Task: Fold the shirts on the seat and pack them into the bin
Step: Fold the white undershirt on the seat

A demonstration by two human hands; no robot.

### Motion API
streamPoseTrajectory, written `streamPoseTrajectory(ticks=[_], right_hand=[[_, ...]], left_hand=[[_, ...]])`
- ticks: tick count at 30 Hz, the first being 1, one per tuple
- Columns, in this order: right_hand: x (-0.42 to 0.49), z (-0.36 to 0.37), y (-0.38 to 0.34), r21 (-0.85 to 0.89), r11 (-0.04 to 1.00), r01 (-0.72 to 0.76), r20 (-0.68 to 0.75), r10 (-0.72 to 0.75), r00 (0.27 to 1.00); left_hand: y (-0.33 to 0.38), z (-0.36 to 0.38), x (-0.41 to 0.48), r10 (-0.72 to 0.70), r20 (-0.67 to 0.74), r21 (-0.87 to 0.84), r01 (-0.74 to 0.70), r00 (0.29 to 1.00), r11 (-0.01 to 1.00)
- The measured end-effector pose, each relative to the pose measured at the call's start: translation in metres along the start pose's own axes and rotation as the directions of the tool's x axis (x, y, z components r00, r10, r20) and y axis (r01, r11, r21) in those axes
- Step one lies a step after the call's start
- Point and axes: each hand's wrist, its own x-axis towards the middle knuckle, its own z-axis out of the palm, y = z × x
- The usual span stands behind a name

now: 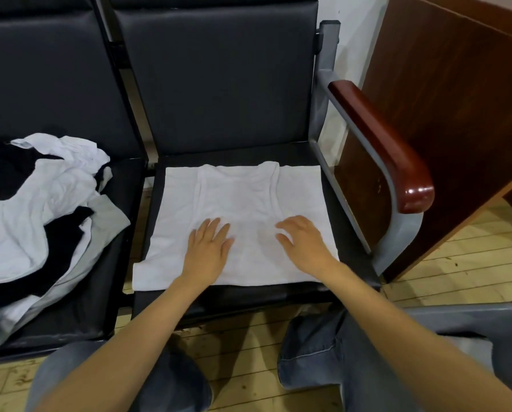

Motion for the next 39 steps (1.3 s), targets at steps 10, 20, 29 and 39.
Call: streamPoseTrajectory(ticks=[10, 20, 29, 39], right_hand=[[0.042, 0.035, 0.015, -0.383, 0.918, -0.102, 0.232, 0.203, 0.951], [0.163, 0.087, -0.139, 0.054, 0.98, 0.19, -0.029, -0.189, 0.982], [0.256, 0.136, -0.206, -0.181, 0.982, 0.046, -0.043, -0.054, 0.998], [0.275, 0.071, -0.177, 0.716, 0.671, -0.192, 0.059, 0.216, 0.975]], left_hand=[[-0.014, 0.008, -0.014, -0.143, 0.24, 0.016, 0.143, 0.96, 0.99], [-0.107, -0.05, -0.025, -0.486, 0.121, -0.331, 0.497, 0.866, 0.802], [-0.123, -0.055, -0.021, -0.569, 0.339, -0.291, 0.659, 0.749, 0.694], [-0.051, -0.064, -0.017, -0.476, -0.031, -0.664, 0.338, 0.879, 0.667]])
